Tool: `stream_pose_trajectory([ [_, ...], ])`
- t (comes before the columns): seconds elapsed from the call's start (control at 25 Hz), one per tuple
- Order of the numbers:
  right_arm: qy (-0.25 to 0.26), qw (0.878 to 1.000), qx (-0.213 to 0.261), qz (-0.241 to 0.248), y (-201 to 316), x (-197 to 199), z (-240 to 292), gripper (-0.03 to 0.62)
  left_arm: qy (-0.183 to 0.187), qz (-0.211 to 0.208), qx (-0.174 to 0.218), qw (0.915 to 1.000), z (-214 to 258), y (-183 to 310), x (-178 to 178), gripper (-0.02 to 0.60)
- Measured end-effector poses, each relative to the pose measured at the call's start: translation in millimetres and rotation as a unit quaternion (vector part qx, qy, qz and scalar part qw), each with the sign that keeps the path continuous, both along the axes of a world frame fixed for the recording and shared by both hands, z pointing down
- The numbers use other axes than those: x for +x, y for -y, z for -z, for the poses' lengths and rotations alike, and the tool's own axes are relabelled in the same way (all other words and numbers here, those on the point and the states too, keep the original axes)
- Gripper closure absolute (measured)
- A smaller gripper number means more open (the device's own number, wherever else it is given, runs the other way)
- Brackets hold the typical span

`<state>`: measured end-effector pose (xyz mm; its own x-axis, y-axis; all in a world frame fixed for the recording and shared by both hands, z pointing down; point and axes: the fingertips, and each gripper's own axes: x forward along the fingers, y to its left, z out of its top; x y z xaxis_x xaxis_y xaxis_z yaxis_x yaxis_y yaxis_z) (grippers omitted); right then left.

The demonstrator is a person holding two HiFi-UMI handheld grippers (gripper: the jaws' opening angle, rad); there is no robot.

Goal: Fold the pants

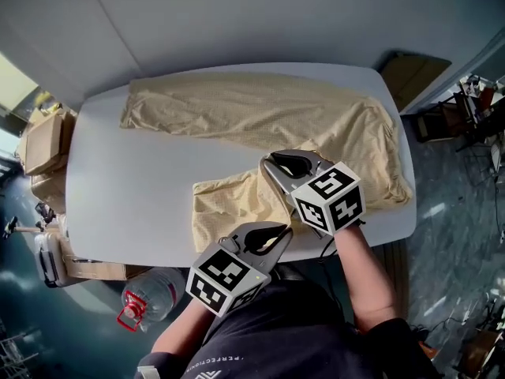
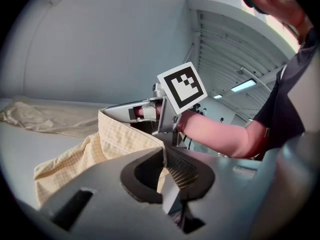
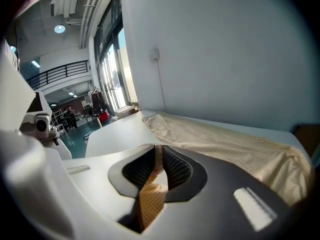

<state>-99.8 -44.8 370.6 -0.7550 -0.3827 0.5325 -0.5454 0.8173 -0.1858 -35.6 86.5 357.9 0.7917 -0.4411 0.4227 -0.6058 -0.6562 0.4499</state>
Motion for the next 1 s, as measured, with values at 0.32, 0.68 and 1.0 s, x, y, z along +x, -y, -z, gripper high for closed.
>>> stream_pose_trajectory([
  [0.32,0.007,0.997,-0.027,-0.079,15,56,-12,0.543,-0.008,-0.081,0.007,0.9967,1,7,32,0.563],
  [0.68,0.024,0.994,-0.026,-0.105,42,128,-8,0.544,-0.015,-0.117,0.008,0.993,7,32,90,0.563],
  [1.0,0.053,0.996,-0.029,-0.071,68,203,7,0.544,-0.016,-0.125,0.015,0.9919,20,63,185,0.563],
])
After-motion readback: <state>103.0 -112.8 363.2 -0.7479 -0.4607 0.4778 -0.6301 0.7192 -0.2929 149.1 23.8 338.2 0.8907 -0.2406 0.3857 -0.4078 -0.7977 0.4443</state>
